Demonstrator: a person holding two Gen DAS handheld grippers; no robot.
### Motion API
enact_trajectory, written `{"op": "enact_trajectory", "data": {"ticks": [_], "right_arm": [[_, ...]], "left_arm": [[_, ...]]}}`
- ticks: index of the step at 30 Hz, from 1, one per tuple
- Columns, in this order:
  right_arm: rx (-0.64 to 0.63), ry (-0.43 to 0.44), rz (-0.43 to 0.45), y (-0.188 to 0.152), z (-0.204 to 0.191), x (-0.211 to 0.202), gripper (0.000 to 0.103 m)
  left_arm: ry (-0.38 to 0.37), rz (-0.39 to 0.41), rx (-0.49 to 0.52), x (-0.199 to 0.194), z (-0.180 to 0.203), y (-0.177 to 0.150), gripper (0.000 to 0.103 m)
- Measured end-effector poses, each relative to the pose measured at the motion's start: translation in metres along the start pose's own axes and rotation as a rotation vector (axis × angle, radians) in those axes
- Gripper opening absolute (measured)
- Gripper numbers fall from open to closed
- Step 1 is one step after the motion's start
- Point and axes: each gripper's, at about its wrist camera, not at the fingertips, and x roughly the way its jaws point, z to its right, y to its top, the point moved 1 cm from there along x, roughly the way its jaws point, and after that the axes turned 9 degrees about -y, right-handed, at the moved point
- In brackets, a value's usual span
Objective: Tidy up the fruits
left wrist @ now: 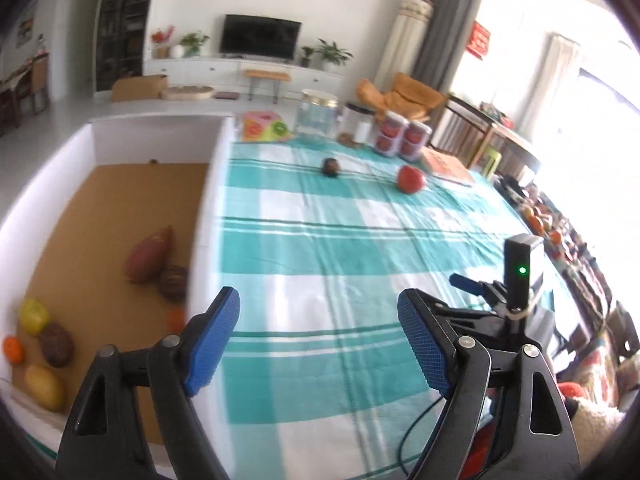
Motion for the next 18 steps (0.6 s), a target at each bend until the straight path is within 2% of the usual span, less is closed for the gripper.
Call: {"op": "enact_trajectory", "data": {"ticks": [2,5,8,12,18], "right_arm": [[0.048,-0.082,-0.013,-0.011,0.04,0.004,0.084],[0.108,-0.153,-0.017,-0.024,0.084,0.007,0.084],[0.209,-0.12,-0.042,-0.031,0.112,0.006,0.084],[0.262,-0.113,-0.059,-0.035,0.119,0.005,0.087],[0.223,-0.125,-0.081,-0.032,0.111,0.012,0.098]], "left_arm": [[-0.063,-0.052,0.027,0.029,0.024,-0.005,0.083],[-0.066,-0.107,0.08,0.073,0.049,-0.012,0.083],[-0.025,-0.143,0.113,0.111,0.056,-0.017,0.083],[0.046,-0.163,0.126,0.147,0.049,-0.022,0.083],[0.128,-0.177,0.13,0.18,0.031,-0.026,0.083]]}}
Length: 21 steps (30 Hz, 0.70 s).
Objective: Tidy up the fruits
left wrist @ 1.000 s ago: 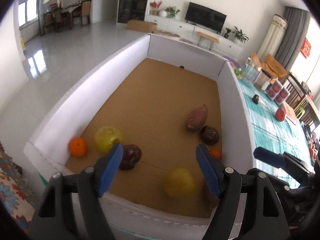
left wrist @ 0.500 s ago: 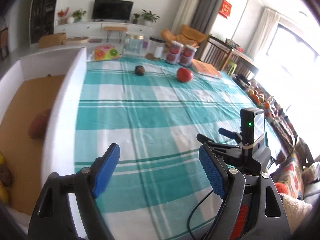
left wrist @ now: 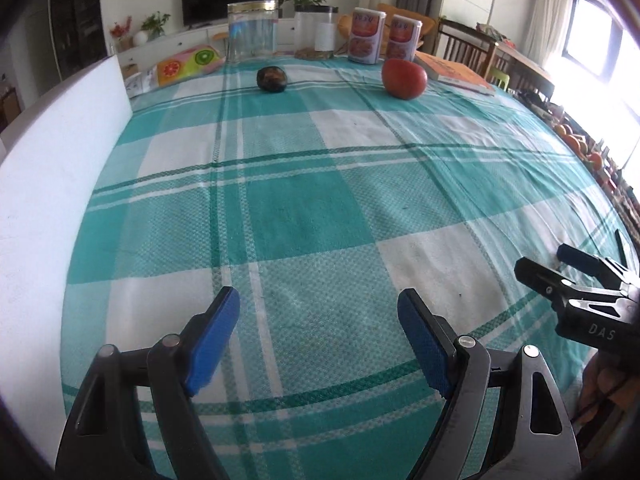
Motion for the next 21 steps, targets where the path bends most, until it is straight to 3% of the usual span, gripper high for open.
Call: {"op": "enact_trajectory", "data": {"ticks": [5,11,21], "right_arm": [[-0.017,-0.007,-0.008,-0.0005,-0.0036,0.0027,0.101],[-0.033,-0.02,-0.015,-0.0008,-0.0065,0.0037,0.103],[-0.037,-0.023,-0.016,-0.0012,-0.0074,0.0037,0.103]], "left_arm": [[0.027,0.011,0.031,0.003,0.0003,-0.0052,0.083],[0.033,-0.011,0.058,0.0091,0.0046,-0.0038,0.092],[0.033,-0.014,0.06,0.0096,0.0047,-0.0037,0.093]]}}
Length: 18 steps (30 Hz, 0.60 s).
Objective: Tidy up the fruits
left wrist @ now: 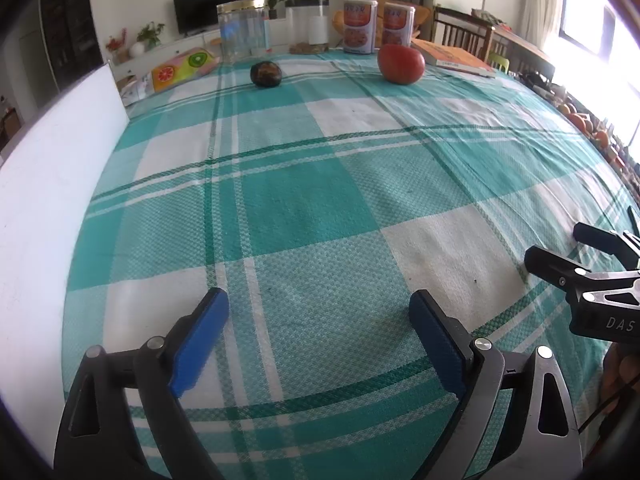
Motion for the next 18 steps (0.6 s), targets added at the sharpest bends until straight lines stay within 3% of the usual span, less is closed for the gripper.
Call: {"op": "enact_trajectory", "data": {"ticks": [14,18], "right_arm": [[-0.007,-0.007,-0.002,-0.001,-0.001,0.001,0.103],[-0.008,-0.008,-0.002,-0.001,-0.001,0.001,0.103]], "left_arm": [[-0.002,-0.002,-0.004,0.0,0.0,0.001,0.094],[-0.063,-0.013,-0.083,0.0,-0.011,0.018,0.093]]}}
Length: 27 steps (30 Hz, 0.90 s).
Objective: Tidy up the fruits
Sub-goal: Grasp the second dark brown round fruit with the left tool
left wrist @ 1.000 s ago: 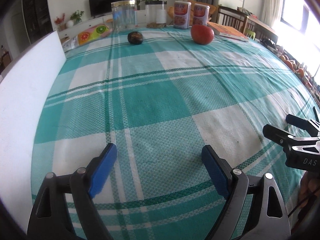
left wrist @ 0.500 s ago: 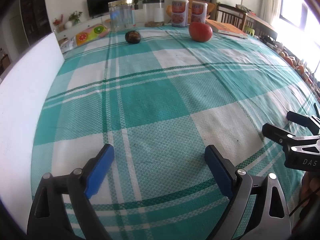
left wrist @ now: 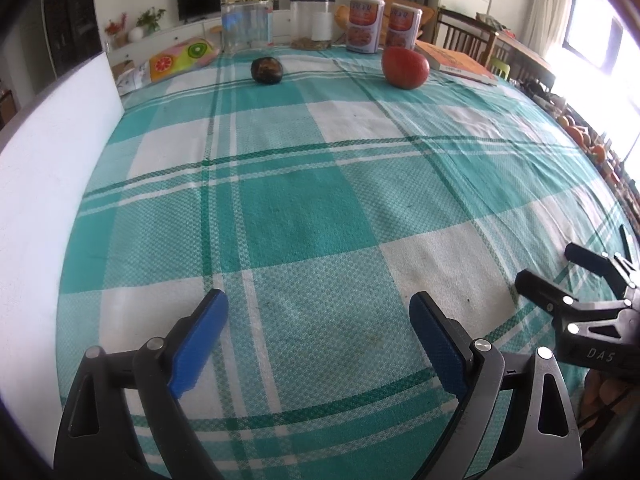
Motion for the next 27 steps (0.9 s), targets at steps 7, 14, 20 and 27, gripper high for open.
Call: {"op": "enact_trajectory", "data": {"ticks": [7,14,20,27], "right_arm": [[-0.007,-0.007,-0.002,0.0,0.0,0.0,0.103],[-0.011,-0.009,-0.002,0.0,0.0,0.0,0.103],[-0.021,-0.017,-0.005,0.0,-0.002,0.0,0.103],[-0.023,-0.019,-0.006,0.001,-0.002,0.0,0.103]], "left_arm": [[-0.055,0.18,-0.306,0.007,-0.038,0.083,0.093],[0.098,0.127,-0.127,0.09,-0.046,0.176,0.092],[0.148,0.083,-0.083,0.132,-0.062,0.206,0.091],[0.148,0.09,-0.006,0.136,-0.061,0.2,0.04]]}}
